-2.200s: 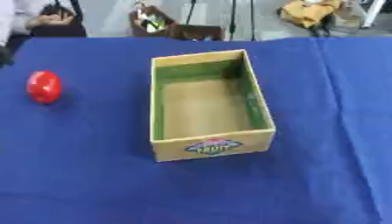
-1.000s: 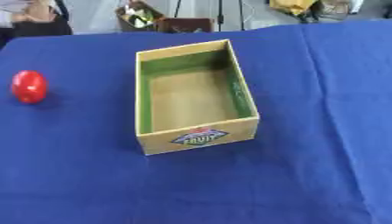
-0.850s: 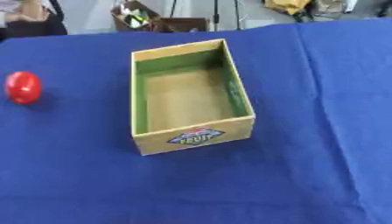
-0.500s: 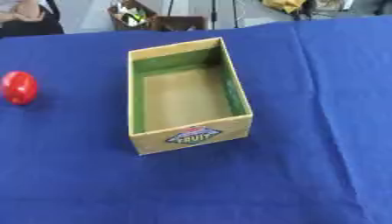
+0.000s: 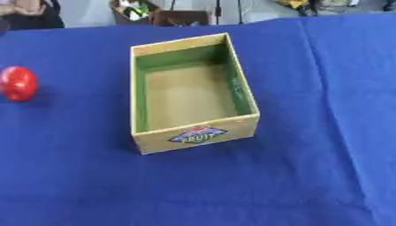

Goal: Pick up objects on the table and place them in the box.

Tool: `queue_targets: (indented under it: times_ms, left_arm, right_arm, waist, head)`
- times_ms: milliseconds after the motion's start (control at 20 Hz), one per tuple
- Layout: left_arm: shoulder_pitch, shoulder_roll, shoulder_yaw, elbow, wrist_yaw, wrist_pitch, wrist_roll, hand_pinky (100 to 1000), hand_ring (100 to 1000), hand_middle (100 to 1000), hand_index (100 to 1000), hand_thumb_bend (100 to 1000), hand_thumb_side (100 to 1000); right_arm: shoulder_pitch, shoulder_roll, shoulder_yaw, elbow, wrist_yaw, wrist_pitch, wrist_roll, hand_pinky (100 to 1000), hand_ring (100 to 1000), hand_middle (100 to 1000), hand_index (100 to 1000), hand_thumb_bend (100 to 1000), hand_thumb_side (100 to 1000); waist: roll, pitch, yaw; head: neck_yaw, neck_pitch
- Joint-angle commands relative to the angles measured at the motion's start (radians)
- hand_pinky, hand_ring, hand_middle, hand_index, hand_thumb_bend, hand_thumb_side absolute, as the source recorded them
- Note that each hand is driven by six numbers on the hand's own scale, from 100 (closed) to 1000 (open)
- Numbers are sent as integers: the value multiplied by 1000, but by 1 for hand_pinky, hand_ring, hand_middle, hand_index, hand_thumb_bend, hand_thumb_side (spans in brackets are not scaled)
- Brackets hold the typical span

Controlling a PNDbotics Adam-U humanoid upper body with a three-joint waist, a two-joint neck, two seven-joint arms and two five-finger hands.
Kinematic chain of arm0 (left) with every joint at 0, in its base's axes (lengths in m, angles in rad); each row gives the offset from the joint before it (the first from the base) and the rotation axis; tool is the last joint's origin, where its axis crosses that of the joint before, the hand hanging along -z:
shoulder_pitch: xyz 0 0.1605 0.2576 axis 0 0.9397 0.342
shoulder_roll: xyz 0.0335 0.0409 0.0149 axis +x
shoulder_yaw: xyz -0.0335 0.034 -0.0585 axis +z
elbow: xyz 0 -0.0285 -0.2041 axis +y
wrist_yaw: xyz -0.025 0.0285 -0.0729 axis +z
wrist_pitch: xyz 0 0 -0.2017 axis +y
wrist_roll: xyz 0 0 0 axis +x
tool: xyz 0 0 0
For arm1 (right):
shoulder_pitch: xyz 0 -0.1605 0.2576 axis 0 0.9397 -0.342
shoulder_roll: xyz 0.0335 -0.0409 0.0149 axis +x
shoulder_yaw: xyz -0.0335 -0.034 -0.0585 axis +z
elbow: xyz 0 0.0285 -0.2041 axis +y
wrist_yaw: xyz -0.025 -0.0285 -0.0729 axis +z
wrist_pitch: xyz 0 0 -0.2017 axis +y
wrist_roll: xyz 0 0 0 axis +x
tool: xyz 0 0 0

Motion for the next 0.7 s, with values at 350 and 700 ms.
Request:
queue_targets:
  times_ms: [350, 700]
  left_arm:
    - [-113, 86, -64, 202, -131, -85, -130, 791, 876, 958, 1000, 799, 787]
    - [-196, 40, -71, 365, -232, -185, -230, 802, 879, 979, 1000, 757, 698]
  right_arm:
    - [-16, -30, 7, -16, 3, 1, 17, 691, 712, 663, 774, 100, 957]
    - [-14, -31, 6, -16, 8, 7, 14, 692, 712, 662, 772, 100, 953]
  waist:
    - [-2, -6, -15]
    - [2, 3, -17]
  head:
    - [35, -31]
    - [36, -37]
